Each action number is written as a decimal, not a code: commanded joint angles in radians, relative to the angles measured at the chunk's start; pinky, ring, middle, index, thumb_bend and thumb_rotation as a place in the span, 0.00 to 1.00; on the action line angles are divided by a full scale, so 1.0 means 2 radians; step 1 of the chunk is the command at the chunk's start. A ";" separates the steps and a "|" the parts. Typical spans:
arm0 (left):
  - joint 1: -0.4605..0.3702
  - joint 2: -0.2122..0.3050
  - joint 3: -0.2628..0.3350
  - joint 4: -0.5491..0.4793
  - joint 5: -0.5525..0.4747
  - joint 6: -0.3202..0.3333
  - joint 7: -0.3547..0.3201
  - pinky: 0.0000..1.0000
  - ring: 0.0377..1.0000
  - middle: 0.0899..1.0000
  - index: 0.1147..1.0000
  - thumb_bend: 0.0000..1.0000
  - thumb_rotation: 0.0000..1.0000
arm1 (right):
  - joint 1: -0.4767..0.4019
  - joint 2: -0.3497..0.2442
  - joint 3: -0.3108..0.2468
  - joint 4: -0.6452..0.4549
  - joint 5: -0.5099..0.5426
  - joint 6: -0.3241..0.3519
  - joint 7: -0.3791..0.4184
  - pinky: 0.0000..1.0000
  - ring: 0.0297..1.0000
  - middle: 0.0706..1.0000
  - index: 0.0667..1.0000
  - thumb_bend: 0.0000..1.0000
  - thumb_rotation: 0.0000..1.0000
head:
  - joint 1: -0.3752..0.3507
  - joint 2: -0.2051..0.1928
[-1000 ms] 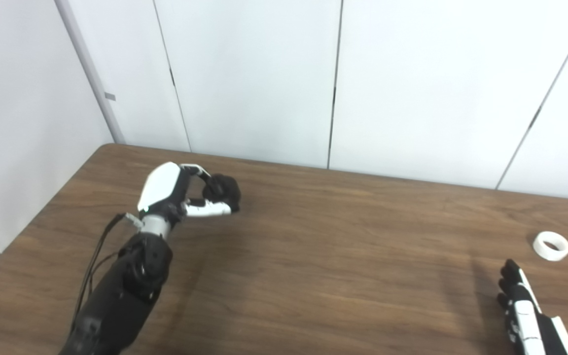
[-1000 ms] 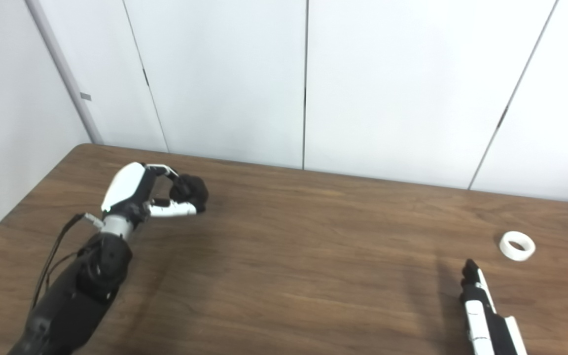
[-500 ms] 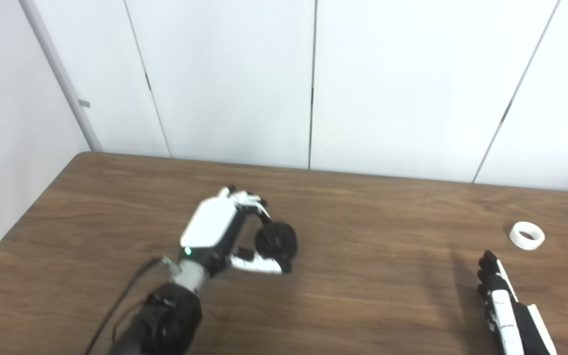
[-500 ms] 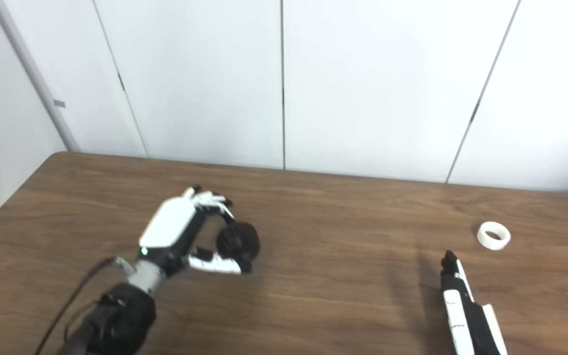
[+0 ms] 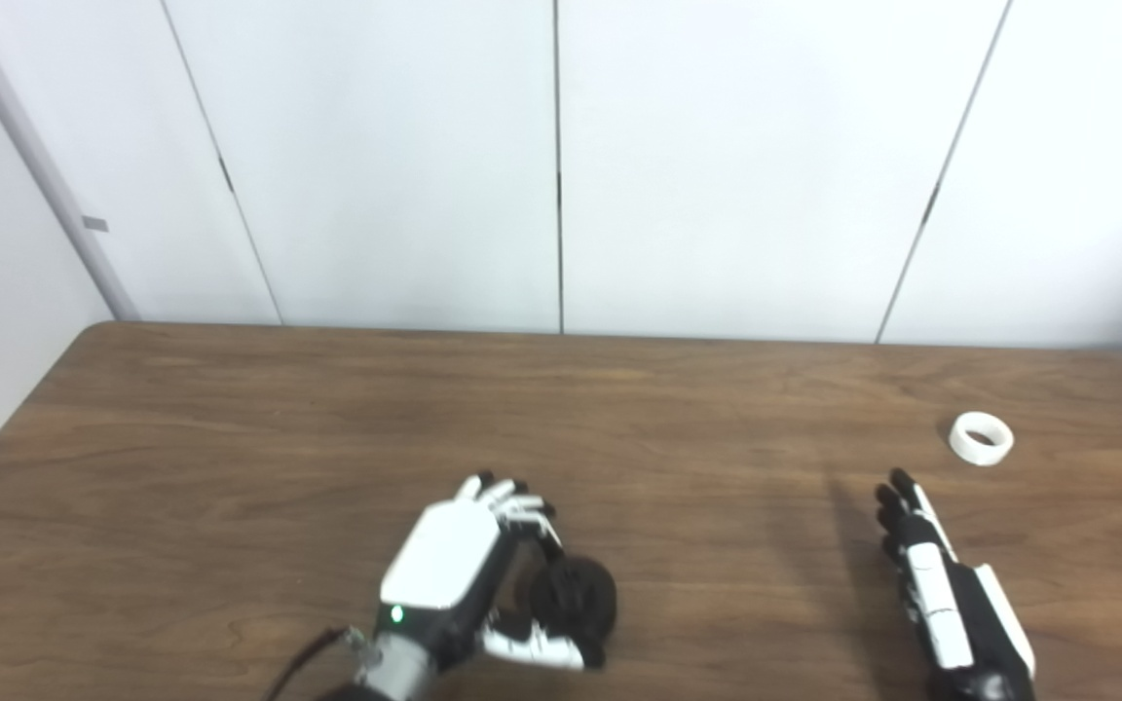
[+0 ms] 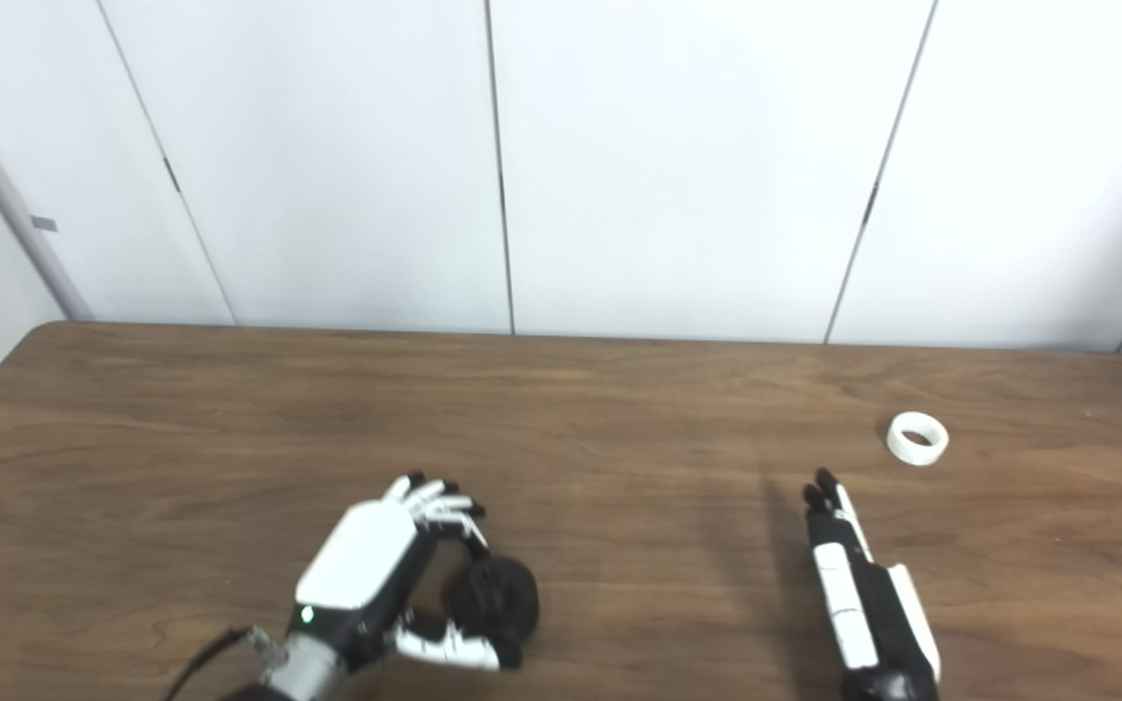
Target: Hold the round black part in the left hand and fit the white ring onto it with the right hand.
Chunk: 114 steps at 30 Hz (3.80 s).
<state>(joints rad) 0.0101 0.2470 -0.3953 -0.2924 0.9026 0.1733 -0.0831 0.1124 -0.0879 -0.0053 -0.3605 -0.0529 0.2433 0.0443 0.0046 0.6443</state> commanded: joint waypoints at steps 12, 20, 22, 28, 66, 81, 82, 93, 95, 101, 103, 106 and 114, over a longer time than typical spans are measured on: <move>0.031 -0.021 -0.015 0.028 0.027 -0.054 0.041 1.00 0.91 0.78 0.42 0.52 0.06 | -0.006 0.000 -0.004 -0.055 -0.003 0.032 -0.001 1.00 0.97 0.96 1.00 0.58 1.00 | -0.027 0.031; 0.044 -0.023 -0.019 0.039 0.042 -0.065 0.062 1.00 0.90 0.78 0.42 0.52 0.06 | -0.005 -0.004 -0.005 -0.072 -0.013 0.048 0.000 1.00 0.95 0.94 0.98 0.55 1.00 | -0.043 0.047; 0.044 -0.023 -0.020 0.044 0.043 -0.071 0.071 1.00 0.90 0.77 0.42 0.52 0.06 | -0.007 -0.010 -0.005 -0.075 -0.018 0.049 0.001 1.00 0.96 0.94 0.97 0.51 1.00 | -0.046 0.048; 0.046 -0.019 -0.018 0.046 0.044 -0.078 0.072 1.00 0.89 0.77 0.42 0.52 0.05 | -0.033 -0.025 -0.007 -0.079 -0.075 0.076 -0.012 0.91 0.92 0.91 0.89 0.62 0.58 | -0.073 0.052; 0.055 0.000 -0.006 0.029 0.049 -0.077 0.050 1.00 0.87 0.76 0.42 0.52 0.05 | -0.315 -0.219 0.014 0.244 -0.251 0.113 0.035 1.00 1.00 0.98 0.72 0.88 0.18 | -0.159 0.055; 0.061 -0.004 -0.007 0.019 0.055 -0.073 0.041 1.00 0.87 0.76 0.42 0.52 0.05 | -0.348 -0.220 0.025 0.316 -0.313 0.113 0.096 1.00 1.00 0.98 0.70 0.86 0.20 | -0.150 0.055; 0.061 -0.004 -0.008 0.019 0.056 -0.072 0.041 1.00 0.87 0.76 0.42 0.52 0.05 | -0.348 -0.218 0.023 0.317 -0.318 0.113 0.100 1.00 1.00 0.98 0.70 0.85 0.20 | -0.149 0.055; 0.063 -0.008 -0.008 0.018 0.057 -0.069 0.039 1.00 0.88 0.76 0.42 0.52 0.06 | -0.354 -0.200 -0.005 0.338 -0.359 0.113 0.118 1.00 1.00 0.96 0.69 0.83 0.17 | -0.147 0.056; 0.062 -0.009 -0.008 0.018 0.057 -0.071 0.042 1.00 0.87 0.76 0.42 0.52 0.06 | -0.353 -0.201 -0.005 0.339 -0.357 0.113 0.117 1.00 1.00 0.96 0.68 0.83 0.18 | -0.147 0.055; 0.061 -0.009 -0.010 0.020 0.058 -0.072 0.041 1.00 0.87 0.75 0.42 0.52 0.05 | -0.353 -0.202 -0.001 0.338 -0.350 0.113 0.114 1.00 1.00 0.96 0.66 0.82 0.17 | -0.146 0.054; 0.060 -0.009 -0.010 0.020 0.058 -0.072 0.040 1.00 0.87 0.76 0.42 0.52 0.06 | -0.354 -0.201 -0.001 0.338 -0.349 0.113 0.115 1.00 1.00 0.96 0.65 0.82 0.17 | -0.145 0.054; 0.060 -0.009 -0.010 0.021 0.058 -0.073 0.042 1.00 0.87 0.75 0.42 0.52 0.06 | -0.358 -0.200 0.003 0.342 -0.350 0.113 0.115 1.00 1.00 0.95 0.65 0.83 0.19 | -0.145 0.054; 0.061 -0.011 -0.012 0.018 0.061 -0.070 0.038 1.00 0.87 0.76 0.42 0.52 0.06 | -0.365 -0.201 0.011 0.349 -0.344 0.113 0.112 1.00 1.00 0.93 0.64 0.83 0.17 | -0.140 0.057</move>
<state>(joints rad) 0.1199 0.2174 -0.4092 -0.2525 0.9978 0.0281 0.0256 -0.5623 -0.4671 0.0203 0.3531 -0.7407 0.4696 0.2835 -0.2761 0.7563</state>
